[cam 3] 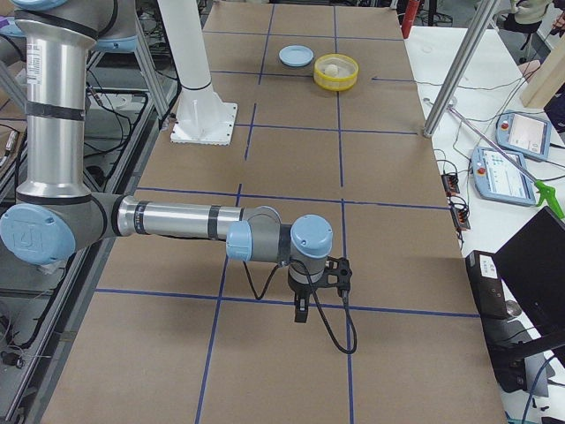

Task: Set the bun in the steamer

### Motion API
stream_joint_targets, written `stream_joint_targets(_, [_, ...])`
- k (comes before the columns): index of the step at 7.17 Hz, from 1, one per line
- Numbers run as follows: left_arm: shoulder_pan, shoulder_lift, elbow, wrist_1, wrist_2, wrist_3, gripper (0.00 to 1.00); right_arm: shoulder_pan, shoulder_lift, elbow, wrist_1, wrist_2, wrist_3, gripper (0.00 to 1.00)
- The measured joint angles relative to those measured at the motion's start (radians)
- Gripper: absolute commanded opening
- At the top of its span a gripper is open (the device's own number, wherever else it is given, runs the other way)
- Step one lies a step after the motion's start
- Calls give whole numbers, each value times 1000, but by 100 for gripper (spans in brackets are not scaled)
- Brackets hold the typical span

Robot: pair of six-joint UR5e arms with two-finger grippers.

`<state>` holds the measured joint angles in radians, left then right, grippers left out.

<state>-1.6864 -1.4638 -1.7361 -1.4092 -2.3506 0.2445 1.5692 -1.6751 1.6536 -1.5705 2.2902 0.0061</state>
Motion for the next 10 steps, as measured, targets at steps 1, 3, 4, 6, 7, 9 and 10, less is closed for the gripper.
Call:
stream_joint_targets(1, [0, 1, 21, 14, -44, -40, 100, 0, 0, 0, 0, 0, 0, 100])
stream_joint_targets(3, [10, 2, 43, -21, -68, -69, 100, 0, 0, 0, 0, 0, 0, 100])
stream_joint_targets(4, [20, 3, 57, -52, -70, -75, 100, 0, 0, 0, 0, 0, 0, 100])
stream_joint_targets(6, [33, 2, 65, -74, -72, -75, 100, 0, 0, 0, 0, 0, 0, 100])
stream_joint_targets(7, [35, -2, 62, -75, -72, -74, 100, 0, 0, 0, 0, 0, 0, 100])
stream_joint_targets(9, [55, -24, 50, -70, -71, -74, 100, 0, 0, 0, 0, 0, 0, 100])
stream_joint_targets(10, [86, -43, 49, -67, -71, -74, 100, 0, 0, 0, 0, 0, 0, 100])
